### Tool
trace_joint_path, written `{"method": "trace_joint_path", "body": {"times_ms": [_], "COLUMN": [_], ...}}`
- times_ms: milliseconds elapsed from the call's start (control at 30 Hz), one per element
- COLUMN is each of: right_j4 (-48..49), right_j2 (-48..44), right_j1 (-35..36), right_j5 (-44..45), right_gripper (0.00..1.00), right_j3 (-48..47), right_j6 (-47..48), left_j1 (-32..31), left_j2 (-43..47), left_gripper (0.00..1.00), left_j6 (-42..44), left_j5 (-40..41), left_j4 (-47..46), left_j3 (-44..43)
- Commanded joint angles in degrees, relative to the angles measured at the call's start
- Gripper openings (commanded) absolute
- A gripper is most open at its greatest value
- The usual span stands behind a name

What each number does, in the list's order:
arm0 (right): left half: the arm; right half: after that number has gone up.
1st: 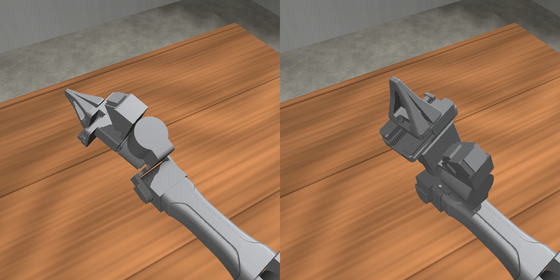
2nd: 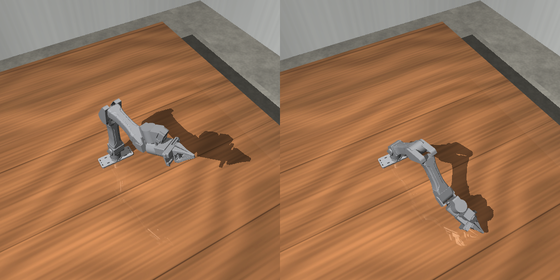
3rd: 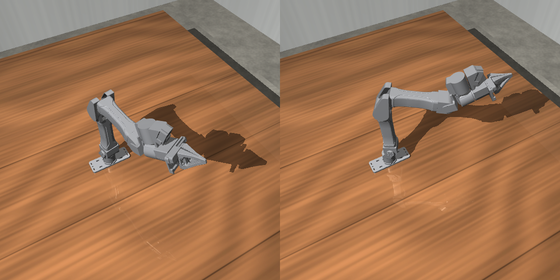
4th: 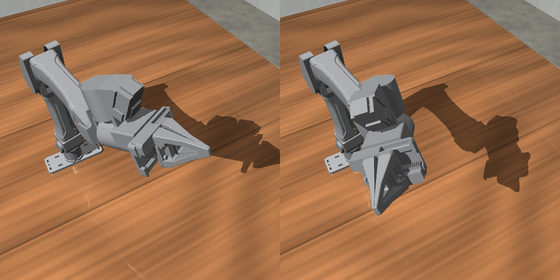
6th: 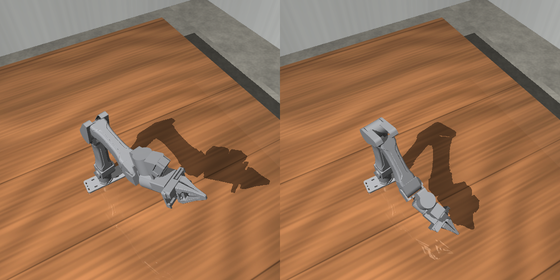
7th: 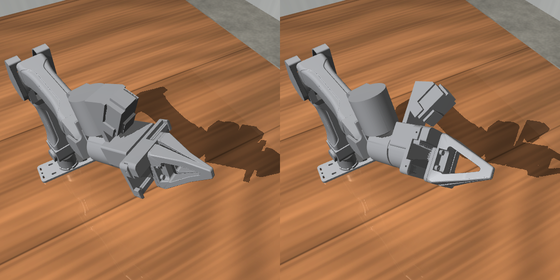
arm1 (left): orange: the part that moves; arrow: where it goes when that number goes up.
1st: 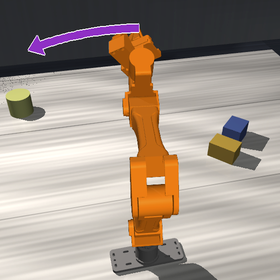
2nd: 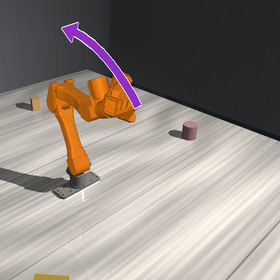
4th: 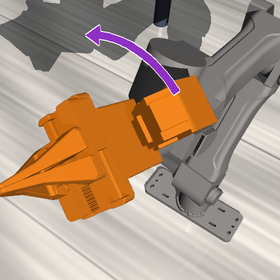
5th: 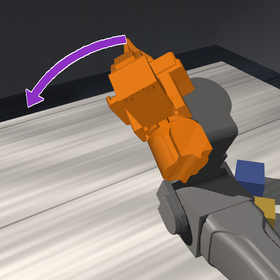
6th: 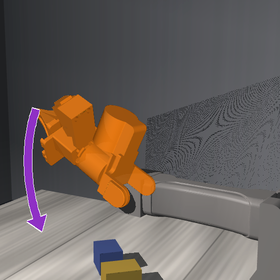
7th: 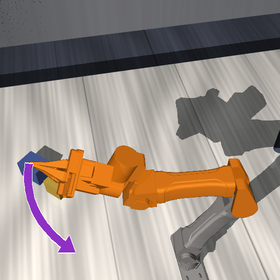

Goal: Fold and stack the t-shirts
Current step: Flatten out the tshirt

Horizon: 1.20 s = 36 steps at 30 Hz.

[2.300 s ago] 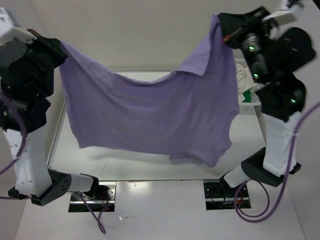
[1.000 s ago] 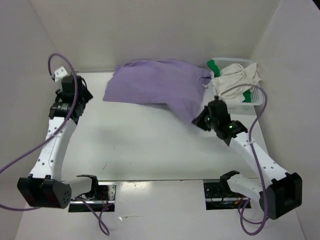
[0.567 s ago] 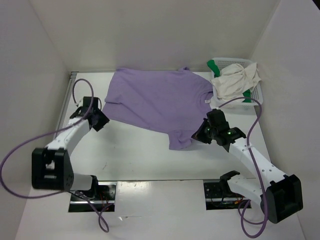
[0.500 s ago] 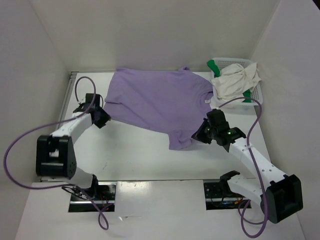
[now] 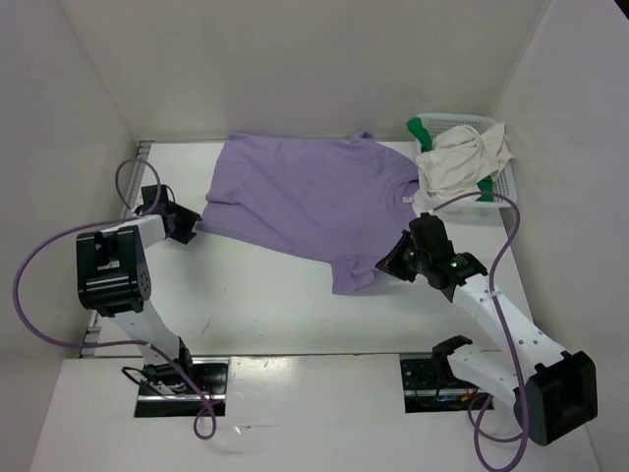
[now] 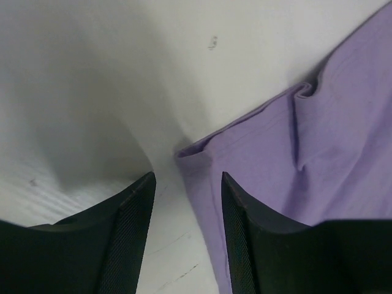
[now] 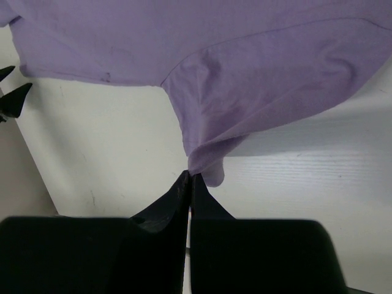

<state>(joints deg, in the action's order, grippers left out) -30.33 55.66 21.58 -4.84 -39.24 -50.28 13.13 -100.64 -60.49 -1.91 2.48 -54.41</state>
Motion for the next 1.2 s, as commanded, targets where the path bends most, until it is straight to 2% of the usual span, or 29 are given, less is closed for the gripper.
{"method": "trace_joint_path", "body": {"times_ms": [0, 33, 100, 167, 267, 300, 333, 467, 600, 700, 733, 800, 867, 900, 967, 1000, 1033, 1067, 1167], "right_j4": [3.3, 3.3, 3.3, 3.3, 3.3, 3.3, 3.3, 0.5, -3.9, -6.2, -7.5, -9.0, -10.8, -10.8, -12.0, -12.6, -13.3, -13.3, -14.2], "right_j2": [0.0, 0.0, 0.0, 0.0, 0.0, 0.0, -0.5, -1.6, -1.6, -1.1, -0.6, 0.8, 2.5, 3.0, 4.8, 7.2, 8.7, 12.0, 16.4], "right_j1": [-0.1, -0.1, -0.1, -0.1, -0.1, -0.1, -0.1, -0.7, -0.7, -0.7, -0.7, -0.7, -0.7, -0.7, -0.1, 0.5, 1.3, 2.6, 3.6], "right_j5": [-0.3, -0.3, -0.3, 0.2, 0.7, 0.7, 0.7, 3.8, 5.7, 8.0, 8.6, 10.4, 11.3, 12.8, 14.6, 17.3, 18.4, 19.2, 20.9], "right_gripper": [0.00, 0.00, 0.00, 0.00, 0.00, 0.00, 0.00, 0.00, 0.00, 0.00, 0.00, 0.00, 0.00, 0.00, 0.00, 0.00, 0.00, 0.00, 0.00], "right_j3": [0.5, 0.5, 0.5, 0.5, -0.1, -0.1, -1.3, -7.4, -20.1, -28.6, -34.6, -41.2, -51.9, -59.1, -67.0, -75.5, -79.8, -88.7, -100.6], "right_j6": [-0.5, -0.5, -0.5, -1.0, -1.0, -1.0, -1.0, 0.5, 3.6, 5.6, 7.4, 9.1, 11.8, 12.5, 15.3, 16.1, 18.0, 18.9, 20.0], "left_j1": [-0.3, -0.3, -0.3, -0.3, -0.3, -0.3, -0.3, -0.3, -0.3, -0.3, -0.3, -0.3, -0.3, -0.3, -0.3, -0.3, -0.3, -0.3, -0.3], "left_j2": [-4.2, -4.9, -5.5, -5.5, -5.5, -5.5, -5.5, 1.6, 17.6, 28.3, 30.7, 31.8, 32.4, 32.4, 30.6, 29.8, 28.0, 27.3, 25.1], "left_gripper": [0.55, 0.55, 0.49, 0.38, 0.17, 0.05, 0.00, 0.00, 0.00, 0.00, 0.00, 0.00, 0.00, 0.00, 0.00, 0.00, 0.00, 0.00, 0.00], "left_j6": [-0.9, -0.9, -0.9, -0.9, 0.5, 0.5, 1.2, 5.0, 8.2, 10.8, 11.4, 12.0, 12.0, 12.6, 12.6, 13.3, 13.3, 13.3, 12.6], "left_j5": [-3.5, -3.5, -4.1, -4.1, -3.5, -3.5, -3.5, -3.5, -6.1, -6.1, -6.1, -7.6, -10.1, -10.1, -10.1, -9.5, -8.8, -8.3, -7.8], "left_j4": [-3.5, -3.5, -3.5, -3.5, -1.8, -0.1, 0.8, 5.1, 11.9, 18.9, 23.2, 25.7, 27.5, 28.2, 31.0, 32.1, 34.1, 34.7, 35.2], "left_j3": [-1.2, -1.2, -1.7, -1.7, -3.8, -4.6, -5.1, -6.1, -4.8, -9.6, -15.2, -20.6, -26.1, -33.1, -42.0, -46.8, -56.0, -59.8, -69.4]}}
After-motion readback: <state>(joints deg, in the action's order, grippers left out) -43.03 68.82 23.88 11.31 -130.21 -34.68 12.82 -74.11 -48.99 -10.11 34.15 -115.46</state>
